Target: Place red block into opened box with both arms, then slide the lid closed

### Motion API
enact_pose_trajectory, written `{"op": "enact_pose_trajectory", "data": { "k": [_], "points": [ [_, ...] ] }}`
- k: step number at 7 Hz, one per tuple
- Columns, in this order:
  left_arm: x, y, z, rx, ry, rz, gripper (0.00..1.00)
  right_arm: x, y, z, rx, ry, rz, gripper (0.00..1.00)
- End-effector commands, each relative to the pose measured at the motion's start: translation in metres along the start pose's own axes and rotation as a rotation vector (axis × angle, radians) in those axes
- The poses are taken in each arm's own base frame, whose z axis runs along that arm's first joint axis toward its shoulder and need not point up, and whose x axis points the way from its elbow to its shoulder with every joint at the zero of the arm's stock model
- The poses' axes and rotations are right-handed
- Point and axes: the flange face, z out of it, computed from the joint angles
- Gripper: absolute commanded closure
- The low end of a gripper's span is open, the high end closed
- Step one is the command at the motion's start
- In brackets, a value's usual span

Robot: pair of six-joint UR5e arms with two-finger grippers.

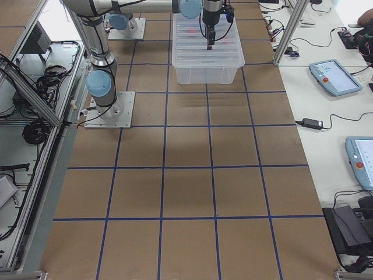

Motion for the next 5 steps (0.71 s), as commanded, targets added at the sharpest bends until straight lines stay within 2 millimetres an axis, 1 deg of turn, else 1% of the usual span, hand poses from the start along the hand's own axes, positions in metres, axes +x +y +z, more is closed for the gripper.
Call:
{"op": "enact_pose_trajectory", "data": {
  "k": [1, 2, 3, 4, 5],
  "points": [
    [-0.004, -0.001, 0.001, -0.002, 0.001, -0.002, 0.00, 0.007, -0.006, 0.075, 0.077, 0.042, 0.001, 0.00],
    [-0.020, -0.007, -0.002, 0.006, 0.001, -0.030, 0.00, 0.021, -0.001, 0.099, 0.078, 0.056, 0.013, 0.00],
    [-0.066, -0.007, -0.001, 0.002, 0.015, -0.053, 0.00, 0.025, 0.002, 0.106, 0.070, 0.062, 0.021, 0.00],
    [-0.115, -0.003, 0.009, -0.012, 0.025, 0.072, 0.00, 0.025, 0.002, 0.111, 0.064, 0.061, 0.018, 0.00],
    [-0.155, 0.002, 0.020, -0.029, 0.034, 0.125, 0.00, 0.029, -0.002, 0.109, 0.068, 0.064, 0.024, 0.00]
  ]
}}
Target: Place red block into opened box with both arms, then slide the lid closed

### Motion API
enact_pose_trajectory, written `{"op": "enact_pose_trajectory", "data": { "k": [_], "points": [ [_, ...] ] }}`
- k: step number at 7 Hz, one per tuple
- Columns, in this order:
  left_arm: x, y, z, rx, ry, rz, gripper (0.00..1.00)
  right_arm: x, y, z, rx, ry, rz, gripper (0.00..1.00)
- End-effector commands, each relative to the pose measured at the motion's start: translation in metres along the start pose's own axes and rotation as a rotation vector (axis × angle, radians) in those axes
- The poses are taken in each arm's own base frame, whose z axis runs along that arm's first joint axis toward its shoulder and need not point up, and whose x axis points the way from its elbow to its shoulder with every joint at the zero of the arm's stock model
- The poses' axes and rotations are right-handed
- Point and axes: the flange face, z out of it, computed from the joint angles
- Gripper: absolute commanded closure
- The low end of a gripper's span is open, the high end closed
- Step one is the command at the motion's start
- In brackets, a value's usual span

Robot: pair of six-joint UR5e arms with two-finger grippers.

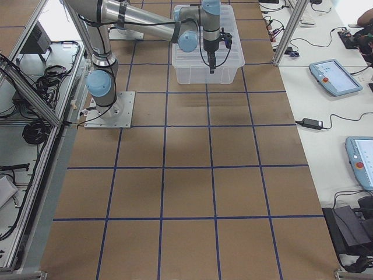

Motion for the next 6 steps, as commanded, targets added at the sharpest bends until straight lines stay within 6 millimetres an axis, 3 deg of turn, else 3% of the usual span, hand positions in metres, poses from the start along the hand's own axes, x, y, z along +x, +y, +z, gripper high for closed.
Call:
{"op": "enact_pose_trajectory", "data": {
  "k": [1, 2, 4, 5, 6],
  "points": [
    [-0.104, 0.018, 0.032, -0.031, 0.034, 0.184, 0.00, 0.003, 0.001, 0.008, -0.015, 0.004, 0.005, 0.00],
    [-0.146, 0.022, 0.056, 0.003, 0.016, 0.233, 0.00, 0.004, 0.001, 0.008, -0.014, 0.005, 0.007, 0.00],
    [-0.217, 0.029, 0.120, 0.069, 0.046, 0.267, 0.00, 0.030, 0.000, 0.007, -0.019, 0.196, 0.020, 0.00],
    [-0.228, 0.015, 0.158, 0.099, 0.081, 0.275, 0.00, 0.042, 0.000, 0.005, -0.023, 0.246, 0.032, 0.00],
    [-0.232, 0.006, 0.205, 0.088, 0.100, 0.276, 0.00, 0.067, 0.001, 0.002, -0.039, 0.296, 0.068, 0.00]
  ]
}}
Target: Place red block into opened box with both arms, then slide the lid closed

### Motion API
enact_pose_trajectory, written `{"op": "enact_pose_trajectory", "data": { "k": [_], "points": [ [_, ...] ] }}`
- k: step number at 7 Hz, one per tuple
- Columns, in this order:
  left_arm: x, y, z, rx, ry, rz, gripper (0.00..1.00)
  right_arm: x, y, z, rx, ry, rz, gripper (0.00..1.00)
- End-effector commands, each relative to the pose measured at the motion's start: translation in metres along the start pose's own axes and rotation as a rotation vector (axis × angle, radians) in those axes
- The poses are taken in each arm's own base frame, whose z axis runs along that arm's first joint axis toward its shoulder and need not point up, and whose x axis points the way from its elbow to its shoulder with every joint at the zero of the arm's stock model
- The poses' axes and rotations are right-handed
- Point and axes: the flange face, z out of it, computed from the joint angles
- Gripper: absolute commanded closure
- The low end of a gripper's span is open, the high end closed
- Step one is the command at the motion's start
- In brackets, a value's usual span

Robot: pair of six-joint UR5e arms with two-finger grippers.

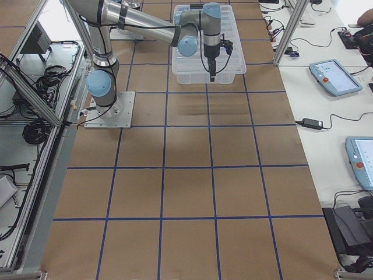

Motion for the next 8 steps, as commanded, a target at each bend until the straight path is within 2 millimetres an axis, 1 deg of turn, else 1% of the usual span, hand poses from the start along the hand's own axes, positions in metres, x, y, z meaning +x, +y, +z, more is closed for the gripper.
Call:
{"op": "enact_pose_trajectory", "data": {
  "k": [1, 2, 3, 4, 5, 6, 7, 8],
  "points": [
    [-0.022, -0.001, 0.086, 0.000, 0.041, 0.004, 0.00, 0.061, 0.000, 0.012, -0.053, 0.129, 0.083, 0.00],
    [-0.026, -0.010, 0.095, 0.008, 0.023, 0.017, 0.00, 0.083, 0.002, 0.021, -0.085, 0.132, 0.116, 0.00],
    [-0.020, -0.023, 0.102, 0.018, 0.006, 0.043, 0.00, 0.097, 0.002, 0.026, -0.096, 0.132, 0.143, 0.00],
    [-0.001, -0.034, 0.120, -0.008, 0.037, 0.055, 0.00, 0.100, 0.003, 0.027, -0.103, 0.127, 0.147, 0.00],
    [0.013, -0.046, 0.124, -0.038, 0.019, 0.075, 0.00, 0.100, 0.004, 0.022, -0.098, 0.124, 0.149, 0.00],
    [0.023, -0.052, 0.142, -0.093, 0.016, 0.074, 0.00, 0.096, -0.002, 0.010, -0.064, 0.078, 0.151, 0.00],
    [0.028, -0.053, 0.149, -0.102, 0.025, 0.012, 0.00, 0.081, -0.010, -0.028, -0.021, -0.084, 0.124, 0.00],
    [0.034, -0.046, 0.168, -0.128, 0.050, -0.040, 0.00, 0.066, -0.007, -0.089, -0.006, -0.225, 0.111, 0.00]
  ]
}}
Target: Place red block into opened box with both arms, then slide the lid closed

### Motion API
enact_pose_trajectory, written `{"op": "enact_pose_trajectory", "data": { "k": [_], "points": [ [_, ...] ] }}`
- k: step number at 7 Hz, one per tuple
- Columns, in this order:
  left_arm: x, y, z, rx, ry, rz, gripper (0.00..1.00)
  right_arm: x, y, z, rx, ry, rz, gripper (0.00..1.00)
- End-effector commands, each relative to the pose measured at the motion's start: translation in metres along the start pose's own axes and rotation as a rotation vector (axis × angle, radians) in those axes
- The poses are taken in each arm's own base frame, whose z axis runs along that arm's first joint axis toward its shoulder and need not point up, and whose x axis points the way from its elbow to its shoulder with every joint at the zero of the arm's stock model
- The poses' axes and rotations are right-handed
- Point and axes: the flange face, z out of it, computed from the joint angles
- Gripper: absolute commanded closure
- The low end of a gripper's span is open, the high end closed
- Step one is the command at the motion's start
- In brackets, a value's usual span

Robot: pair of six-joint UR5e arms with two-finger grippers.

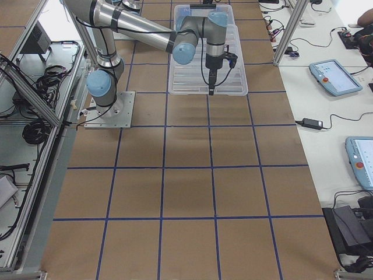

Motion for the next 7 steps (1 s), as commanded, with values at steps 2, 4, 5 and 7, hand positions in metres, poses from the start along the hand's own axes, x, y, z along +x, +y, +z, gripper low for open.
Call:
{"op": "enact_pose_trajectory", "data": {
  "k": [2, 4, 5, 7],
  "points": [
    [0.009, 0.004, 0.035, -0.016, 0.003, -0.056, 0.23, -0.068, 0.014, -0.130, -0.024, -0.274, -0.018, 0.00],
    [0.007, 0.000, 0.032, -0.006, 0.001, -0.069, 0.89, -0.072, 0.018, -0.129, -0.048, -0.262, -0.010, 0.00],
    [0.011, -0.004, 0.024, 0.003, -0.011, -0.102, 1.00, -0.074, 0.023, -0.125, -0.066, -0.259, -0.013, 0.00],
    [0.033, -0.033, -0.053, 0.028, -0.074, -0.048, 1.00, -0.072, 0.032, -0.127, -0.063, -0.258, -0.012, 0.00]
  ]
}}
